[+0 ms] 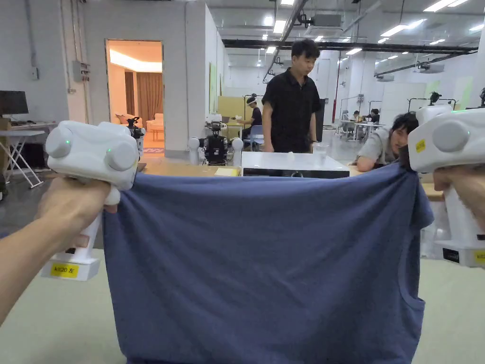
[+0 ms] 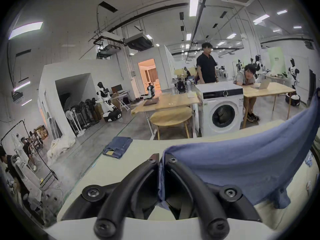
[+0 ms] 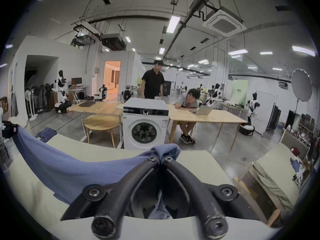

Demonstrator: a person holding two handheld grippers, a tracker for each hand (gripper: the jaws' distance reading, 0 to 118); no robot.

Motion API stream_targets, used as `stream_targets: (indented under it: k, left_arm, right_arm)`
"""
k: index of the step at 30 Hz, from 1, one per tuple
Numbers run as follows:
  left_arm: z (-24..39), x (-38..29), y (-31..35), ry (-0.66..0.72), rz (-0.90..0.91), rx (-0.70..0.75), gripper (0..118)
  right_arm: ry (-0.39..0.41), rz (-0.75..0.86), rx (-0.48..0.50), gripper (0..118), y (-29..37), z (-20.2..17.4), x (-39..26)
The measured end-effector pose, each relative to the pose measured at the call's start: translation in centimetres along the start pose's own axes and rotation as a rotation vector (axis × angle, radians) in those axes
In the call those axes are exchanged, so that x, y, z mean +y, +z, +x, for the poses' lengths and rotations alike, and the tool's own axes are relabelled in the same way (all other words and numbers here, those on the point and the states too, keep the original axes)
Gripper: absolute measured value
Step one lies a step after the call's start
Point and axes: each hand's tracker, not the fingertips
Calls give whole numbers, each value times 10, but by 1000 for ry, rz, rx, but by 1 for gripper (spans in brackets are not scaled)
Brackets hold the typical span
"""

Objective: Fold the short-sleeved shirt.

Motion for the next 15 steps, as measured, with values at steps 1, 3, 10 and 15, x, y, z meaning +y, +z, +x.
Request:
stream_targets:
  k: [1, 3, 10, 15]
  left_arm:
    - [3, -11, -4, -1, -13, -13, 0]
    - [9, -33, -8, -6, -34, -32, 0]
    - [19, -129, 20, -50, -97, -109, 0]
    - [9, -201, 69, -19, -142, -178, 0]
  right_arm:
    - [-10, -21, 5, 0, -4, 1, -13]
    - [-2, -45, 4, 0, -4, 3, -41]
    - [-35, -136, 43, 0, 35, 28, -155]
    - [-26, -201, 74, 0, 94, 45, -238]
